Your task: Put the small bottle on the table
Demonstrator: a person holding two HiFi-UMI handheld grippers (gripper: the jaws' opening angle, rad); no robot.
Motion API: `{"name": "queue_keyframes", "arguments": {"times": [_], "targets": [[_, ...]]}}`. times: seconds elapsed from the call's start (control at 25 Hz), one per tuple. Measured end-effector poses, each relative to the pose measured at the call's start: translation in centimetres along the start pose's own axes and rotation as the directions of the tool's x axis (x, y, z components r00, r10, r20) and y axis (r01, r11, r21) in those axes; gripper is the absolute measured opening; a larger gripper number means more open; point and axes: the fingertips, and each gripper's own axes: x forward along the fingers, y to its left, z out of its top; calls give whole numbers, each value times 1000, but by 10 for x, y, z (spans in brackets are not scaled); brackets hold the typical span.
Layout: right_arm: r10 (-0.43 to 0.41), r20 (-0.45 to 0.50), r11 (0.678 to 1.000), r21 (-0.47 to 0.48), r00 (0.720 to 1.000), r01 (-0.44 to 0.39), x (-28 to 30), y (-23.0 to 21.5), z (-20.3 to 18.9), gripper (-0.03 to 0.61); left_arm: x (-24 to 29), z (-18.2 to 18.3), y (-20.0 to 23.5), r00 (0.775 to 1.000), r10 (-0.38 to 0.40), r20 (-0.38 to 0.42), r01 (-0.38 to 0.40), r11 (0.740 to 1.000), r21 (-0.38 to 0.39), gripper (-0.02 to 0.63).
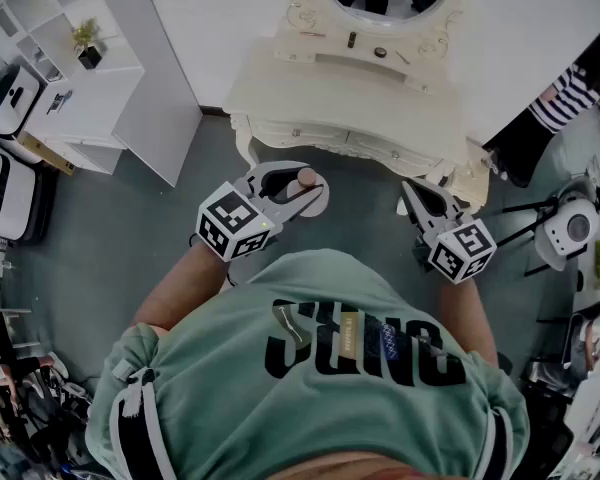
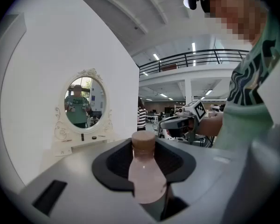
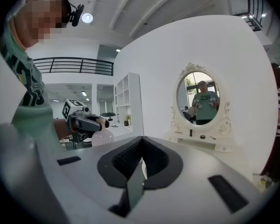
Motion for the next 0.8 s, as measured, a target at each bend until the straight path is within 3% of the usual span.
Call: {"name": "queue_keyframes", "arguments": {"times": [0.8], "targets": [[3,34,1000,31,999,-4,-27,-43,6,-6,46,10,-12,1000,14,-12,-14,1000,7,143]]}}
